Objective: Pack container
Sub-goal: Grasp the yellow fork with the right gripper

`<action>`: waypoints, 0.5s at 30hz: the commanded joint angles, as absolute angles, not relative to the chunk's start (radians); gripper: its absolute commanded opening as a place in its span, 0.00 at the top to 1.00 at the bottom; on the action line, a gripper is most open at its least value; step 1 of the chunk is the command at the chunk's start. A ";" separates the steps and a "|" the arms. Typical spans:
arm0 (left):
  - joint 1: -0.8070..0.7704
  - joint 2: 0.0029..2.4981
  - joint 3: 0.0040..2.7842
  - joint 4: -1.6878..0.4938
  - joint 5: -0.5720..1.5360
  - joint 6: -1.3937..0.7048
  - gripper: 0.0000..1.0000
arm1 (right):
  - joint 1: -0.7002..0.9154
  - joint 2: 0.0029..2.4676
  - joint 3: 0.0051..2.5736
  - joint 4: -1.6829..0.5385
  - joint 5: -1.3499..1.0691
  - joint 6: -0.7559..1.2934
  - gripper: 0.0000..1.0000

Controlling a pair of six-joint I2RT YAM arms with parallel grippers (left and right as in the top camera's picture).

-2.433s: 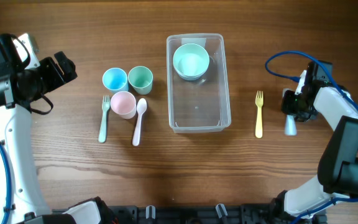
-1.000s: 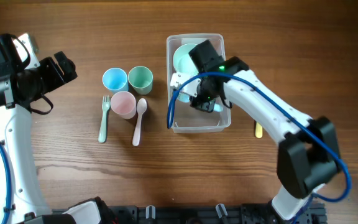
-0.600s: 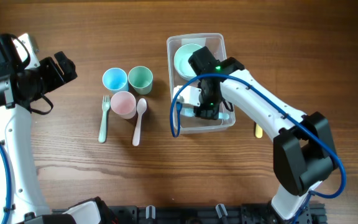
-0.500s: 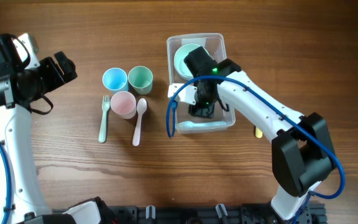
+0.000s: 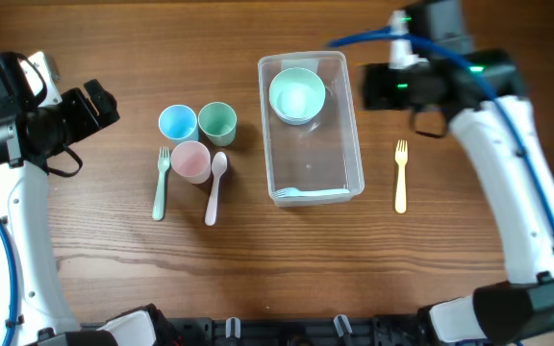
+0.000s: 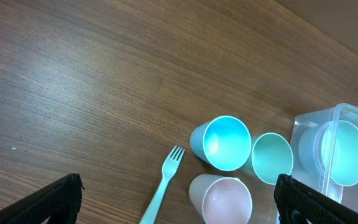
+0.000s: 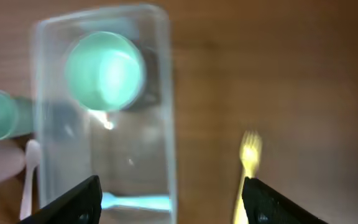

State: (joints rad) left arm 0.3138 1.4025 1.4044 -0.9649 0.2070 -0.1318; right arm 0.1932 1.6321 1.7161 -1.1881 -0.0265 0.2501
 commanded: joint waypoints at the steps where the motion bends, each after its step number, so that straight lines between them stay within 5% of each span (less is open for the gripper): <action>1: 0.319 1.406 1.420 -0.963 0.212 -0.109 0.00 | 0.092 1.679 1.652 -1.234 -0.049 0.343 0.23; 8: 0.319 1.406 1.420 -0.963 0.212 -0.109 0.00 | 0.015 1.723 1.261 -1.040 0.036 0.404 0.23; 15: 0.319 1.406 1.420 -0.963 0.212 -0.109 0.00 | 0.013 1.798 1.101 -0.875 0.018 0.403 0.35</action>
